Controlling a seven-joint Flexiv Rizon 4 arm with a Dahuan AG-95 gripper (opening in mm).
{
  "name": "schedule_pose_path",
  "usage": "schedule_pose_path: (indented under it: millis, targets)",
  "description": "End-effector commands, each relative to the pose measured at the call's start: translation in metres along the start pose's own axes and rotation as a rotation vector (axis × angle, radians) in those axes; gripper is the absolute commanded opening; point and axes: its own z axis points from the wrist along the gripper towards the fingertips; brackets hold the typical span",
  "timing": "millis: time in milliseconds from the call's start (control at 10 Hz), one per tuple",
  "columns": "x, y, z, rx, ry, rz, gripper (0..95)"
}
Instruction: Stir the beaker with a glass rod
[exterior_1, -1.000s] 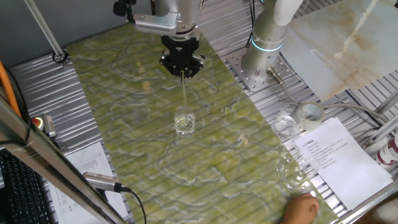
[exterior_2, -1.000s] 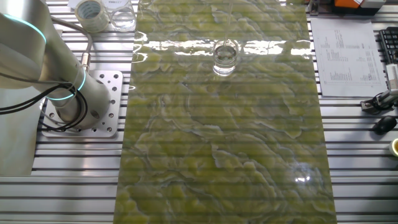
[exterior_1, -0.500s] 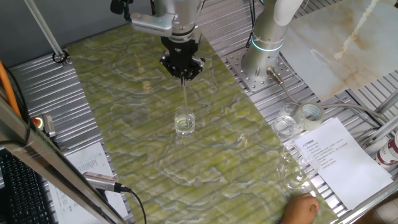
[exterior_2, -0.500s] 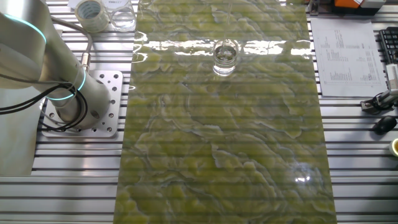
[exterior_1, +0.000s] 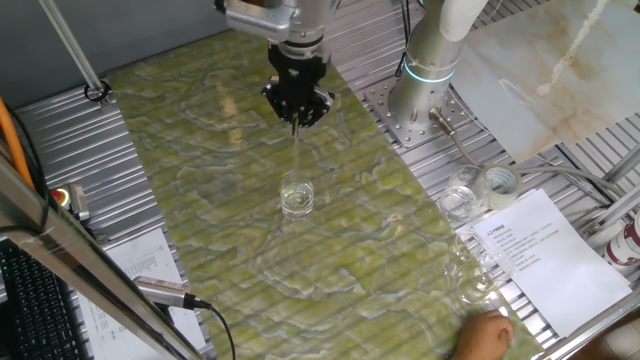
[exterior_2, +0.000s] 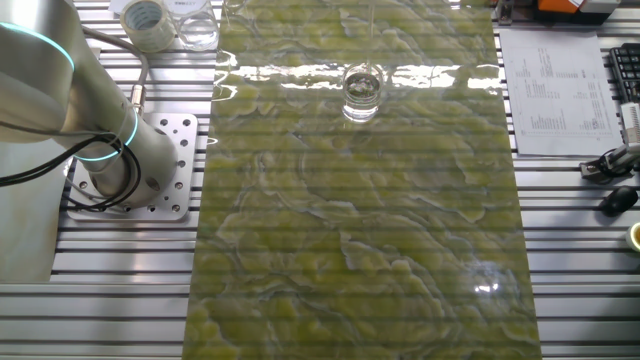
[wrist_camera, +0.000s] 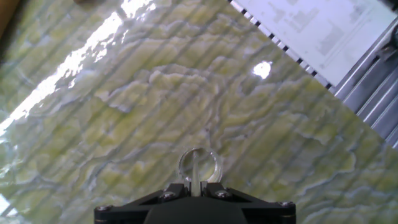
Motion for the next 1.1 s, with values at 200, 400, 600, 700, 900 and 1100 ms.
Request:
schedule_pose_path:
  millis: [200, 400, 600, 700, 900, 1100]
  targets:
    - [-0.0006, -0.0008, 0.0006, 0.021, 0.118, -0.058, 0.0]
    - [-0.0006, -0.0010, 0.0009, 0.004, 0.146, -0.054, 0.0]
    - [-0.0006, -0.0010, 0.0010, -0.031, 0.156, -0.050, 0.0]
    - [-0.0006, -0.0010, 0.0010, -0.042, 0.146, -0.041, 0.0]
    - [-0.0004, -0.0010, 0.0005, -0.065, 0.112, -0.003, 0.0]
    - [-0.0005, -0.0010, 0.0003, -0.066, 0.093, 0.012, 0.0]
